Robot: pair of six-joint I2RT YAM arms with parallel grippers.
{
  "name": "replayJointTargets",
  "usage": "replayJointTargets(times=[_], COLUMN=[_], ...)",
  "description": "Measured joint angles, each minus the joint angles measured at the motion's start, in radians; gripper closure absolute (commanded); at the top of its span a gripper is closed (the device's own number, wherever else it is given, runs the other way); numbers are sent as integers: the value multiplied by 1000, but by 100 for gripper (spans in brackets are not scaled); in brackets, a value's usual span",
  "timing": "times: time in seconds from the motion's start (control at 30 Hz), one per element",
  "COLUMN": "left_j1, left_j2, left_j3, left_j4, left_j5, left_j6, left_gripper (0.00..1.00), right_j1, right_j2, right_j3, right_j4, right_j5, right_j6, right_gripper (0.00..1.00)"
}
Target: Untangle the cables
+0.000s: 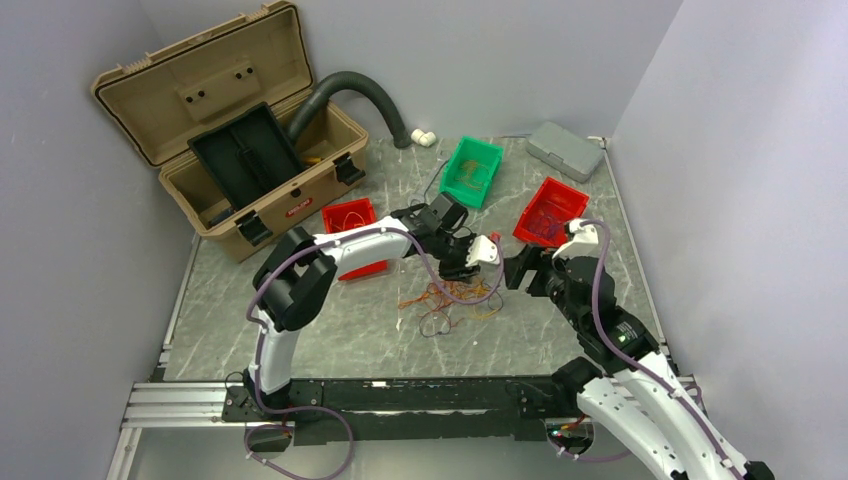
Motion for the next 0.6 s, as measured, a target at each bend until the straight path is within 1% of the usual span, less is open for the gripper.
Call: replayJointTargets(times=[0.03, 0.07, 0.1, 0.17, 0.2, 0.33, 0.43, 0.5, 0.6], left_j1=[0, -1, -2, -4, -6, -21, -42, -51, -60], left_j2=[5, 8, 9, 9, 10, 10, -28, -70, -134], left_j3=[-2, -5, -14, -25, -25, -32, -132, -206, -253], left_j4=[12, 22, 39, 56, 58, 75, 164, 184, 190], left_j5=[-6, -13, -19, -28, -31, -61, -93, -103, -114], left_j6=[-1, -2, -5, -14, -17, -21, -32, -55, -107], left_gripper=[57, 67, 80, 97, 100, 100, 100, 100, 100], right_j1=[0, 0, 0, 0, 0, 0, 0, 0, 0], right_j2=[-4, -8, -13, -21, -24, -26, -26, -28, -40], right_j3=[3, 5, 7, 13, 14, 16, 15, 12, -14], right_j4=[-7, -12, -14, -18, -18, -19, -19, -19, -19], right_j5=[2, 3, 3, 6, 7, 7, 7, 7, 3], right_j6=[0, 0, 0, 0, 0, 2, 4, 11, 24], right_gripper=[15, 15, 15, 15, 15, 15, 15, 15, 15])
